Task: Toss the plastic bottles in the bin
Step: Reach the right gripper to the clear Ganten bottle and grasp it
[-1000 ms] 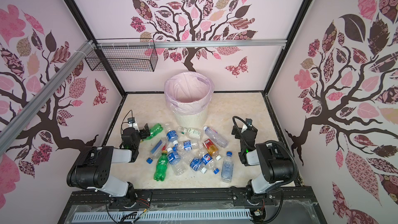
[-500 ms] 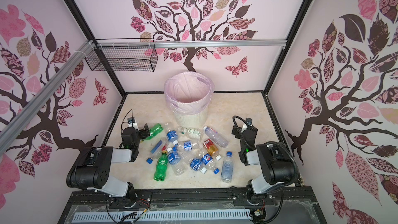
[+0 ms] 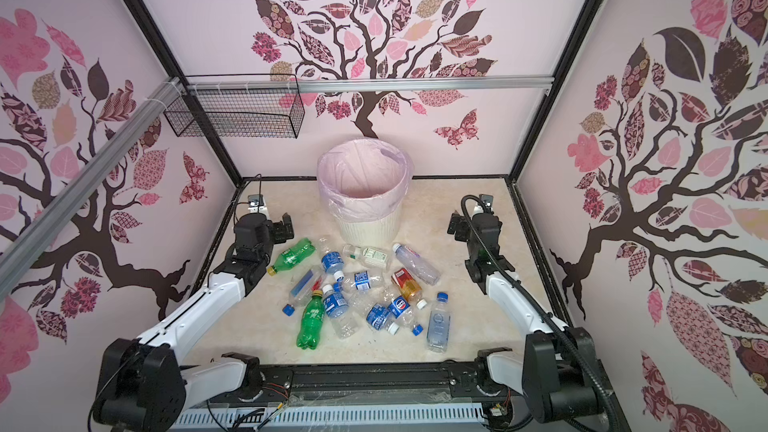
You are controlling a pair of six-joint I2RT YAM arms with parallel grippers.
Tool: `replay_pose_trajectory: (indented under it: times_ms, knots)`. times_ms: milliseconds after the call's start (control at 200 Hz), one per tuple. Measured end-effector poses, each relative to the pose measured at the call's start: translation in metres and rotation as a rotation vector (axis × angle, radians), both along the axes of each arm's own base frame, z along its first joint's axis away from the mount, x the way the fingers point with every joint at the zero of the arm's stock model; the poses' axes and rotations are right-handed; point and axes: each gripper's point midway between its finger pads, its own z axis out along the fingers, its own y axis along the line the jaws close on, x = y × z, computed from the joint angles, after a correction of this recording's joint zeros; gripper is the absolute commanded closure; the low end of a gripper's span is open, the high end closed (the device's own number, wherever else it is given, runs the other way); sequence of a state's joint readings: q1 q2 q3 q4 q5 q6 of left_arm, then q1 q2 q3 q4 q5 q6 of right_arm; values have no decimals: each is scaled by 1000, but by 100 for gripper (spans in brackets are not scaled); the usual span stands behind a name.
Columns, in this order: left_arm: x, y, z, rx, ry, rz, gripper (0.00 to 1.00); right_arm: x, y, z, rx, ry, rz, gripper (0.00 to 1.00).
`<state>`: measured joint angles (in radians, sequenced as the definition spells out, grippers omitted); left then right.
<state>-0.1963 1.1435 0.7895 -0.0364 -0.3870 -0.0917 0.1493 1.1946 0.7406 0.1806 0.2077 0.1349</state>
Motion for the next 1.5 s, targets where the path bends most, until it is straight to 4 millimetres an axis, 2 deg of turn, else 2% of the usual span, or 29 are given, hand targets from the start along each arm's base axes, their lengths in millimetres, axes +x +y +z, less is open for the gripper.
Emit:
replay_pose_trajectory:
  times_ms: [170, 260, 350, 445, 580, 715, 896, 1011, 1181, 1501]
  knots:
    - [-36, -4, 31, -6, 34, -69, 2, -2, 46, 30, 43, 98, 151, 6]
    - [-54, -8, 36, -15, 54, -115, 2, -8, 60, 30, 78, 165, 204, 6]
    - [-68, -16, 35, -43, 74, -176, 2, -20, 74, 7, 108, 285, 274, 7]
    - [-77, -27, 31, -85, 101, -237, 2, -39, 90, -28, 117, 441, 350, 8]
    - [-81, -40, 25, -132, 127, -299, 2, -72, 121, -74, 86, 637, 477, 10]
    - [-83, -46, 24, -153, 136, -331, 2, -91, 142, -106, 43, 763, 563, 12]
    - [-95, -48, 29, -161, 131, -350, 2, -94, 141, -127, -6, 827, 578, 18]
    - [-105, -47, 35, -164, 114, -361, 2, -88, 139, -142, -44, 861, 574, 20]
    - [-114, -48, 34, -164, 126, -373, 2, -79, 138, -164, -85, 914, 569, 22]
    - [-123, -46, 36, -149, 121, -380, 2, -63, 132, -187, -154, 929, 529, 29]
